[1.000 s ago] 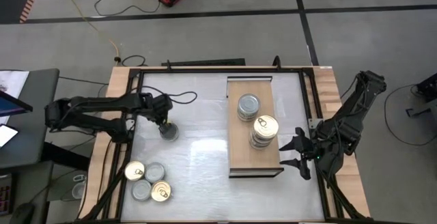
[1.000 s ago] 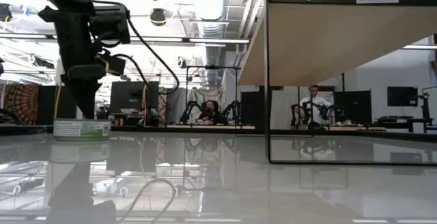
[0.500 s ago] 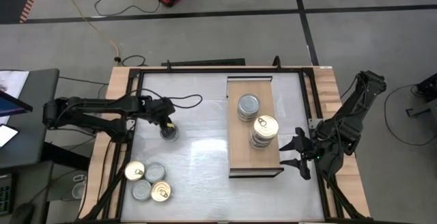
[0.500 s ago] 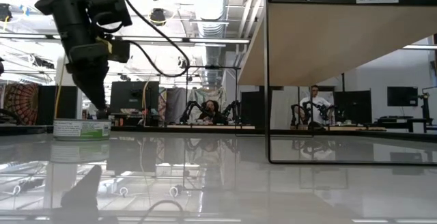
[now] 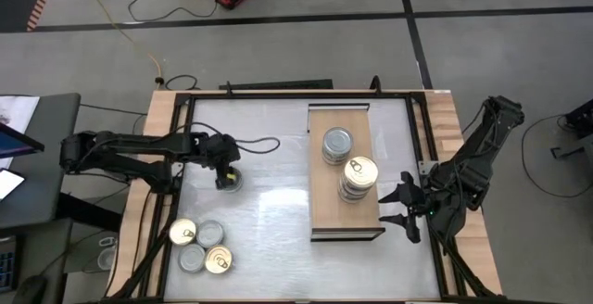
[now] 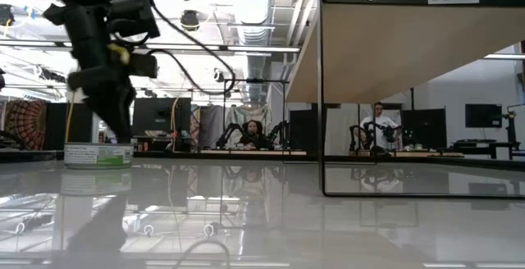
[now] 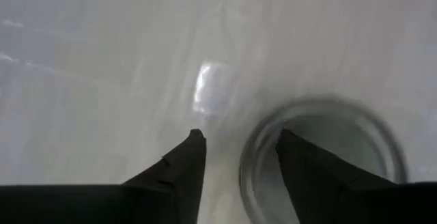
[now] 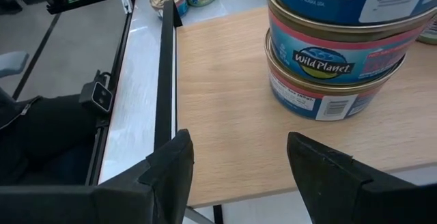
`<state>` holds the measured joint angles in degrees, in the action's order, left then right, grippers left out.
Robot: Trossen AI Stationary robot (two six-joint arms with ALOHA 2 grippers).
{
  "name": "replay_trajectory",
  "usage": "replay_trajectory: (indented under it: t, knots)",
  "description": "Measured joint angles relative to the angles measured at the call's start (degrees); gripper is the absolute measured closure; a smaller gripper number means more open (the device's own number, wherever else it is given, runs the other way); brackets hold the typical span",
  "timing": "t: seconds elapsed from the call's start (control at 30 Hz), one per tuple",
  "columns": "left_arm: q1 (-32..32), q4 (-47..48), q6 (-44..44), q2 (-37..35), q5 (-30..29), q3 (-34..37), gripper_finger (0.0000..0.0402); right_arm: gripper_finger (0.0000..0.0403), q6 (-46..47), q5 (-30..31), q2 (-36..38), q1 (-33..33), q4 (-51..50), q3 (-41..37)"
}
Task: Stack canned seafood by type on shelf
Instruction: Stack the green tuna can on top of the green tuna can
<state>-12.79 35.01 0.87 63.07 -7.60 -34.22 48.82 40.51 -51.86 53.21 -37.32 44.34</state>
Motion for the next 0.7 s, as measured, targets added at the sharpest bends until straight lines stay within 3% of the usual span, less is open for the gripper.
replay_trajectory:
  t: [0.23, 0.43, 0.63, 0.7]
  knots:
    - [-0.18, -1.12, -1.90, -0.05, 0.82, 0.70, 0.0294, 0.0143, -0.72, 0.31, 0.02, 0.00, 0.17, 0.00]
    - [-1.89, -1.78, -0.22, 3.63, 3.31, 0.50, 0.0385, 0.0143, -0.87, 0.57, 0.02, -0.02, 0.20, 0.00]
    - [-3.89, -7.53, 1.21, 10.27, -2.71, 0.15, 0.0400, 0.0143, -0.87, 0.57, 0.02, 0.00, 0.27, 0.00]
    - [-5.11, -7.34, 1.46, 12.51, -1.48, -0.58, 0.0401, 0.0143, -0.87, 0.57, 0.02, 0.00, 0.30, 0.00]
